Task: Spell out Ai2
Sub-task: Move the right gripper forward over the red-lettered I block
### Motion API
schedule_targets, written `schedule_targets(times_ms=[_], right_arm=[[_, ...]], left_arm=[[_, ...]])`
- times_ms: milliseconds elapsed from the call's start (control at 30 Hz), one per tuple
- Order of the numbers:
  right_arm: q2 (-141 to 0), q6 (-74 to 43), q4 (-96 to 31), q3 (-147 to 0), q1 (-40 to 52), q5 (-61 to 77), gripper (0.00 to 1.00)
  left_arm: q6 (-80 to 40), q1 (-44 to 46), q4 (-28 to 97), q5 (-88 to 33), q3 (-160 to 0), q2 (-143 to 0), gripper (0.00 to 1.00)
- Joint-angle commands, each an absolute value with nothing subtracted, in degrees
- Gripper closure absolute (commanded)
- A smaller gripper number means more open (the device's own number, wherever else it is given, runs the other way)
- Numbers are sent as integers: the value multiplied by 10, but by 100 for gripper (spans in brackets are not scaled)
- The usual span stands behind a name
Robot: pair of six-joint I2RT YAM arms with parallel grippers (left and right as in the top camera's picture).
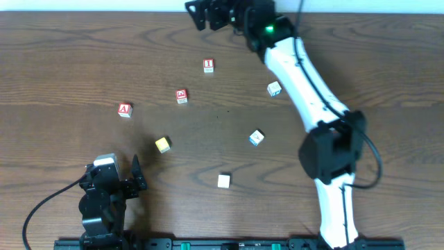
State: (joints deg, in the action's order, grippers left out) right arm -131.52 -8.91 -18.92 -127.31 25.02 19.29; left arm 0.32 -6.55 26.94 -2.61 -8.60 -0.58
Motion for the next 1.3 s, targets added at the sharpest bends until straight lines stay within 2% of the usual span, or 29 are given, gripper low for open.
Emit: schedule_targets(times_ms=[0,733,1033,1267], right_arm=[[-1364,-81,-196,-1312,274,150,1],[-1465,-148,-365,-1312,287,84,6],[-1489,-159,-382,-1312,288,71,7],[-1495,-159,-381,-1312,288,69,13]], left_arm=[[13,-64,272,-24,-77,-3,5],[13,-64,272,-24,-77,-3,5],[13,-64,272,-24,-77,-3,5],[13,-64,272,-24,-77,-3,4]])
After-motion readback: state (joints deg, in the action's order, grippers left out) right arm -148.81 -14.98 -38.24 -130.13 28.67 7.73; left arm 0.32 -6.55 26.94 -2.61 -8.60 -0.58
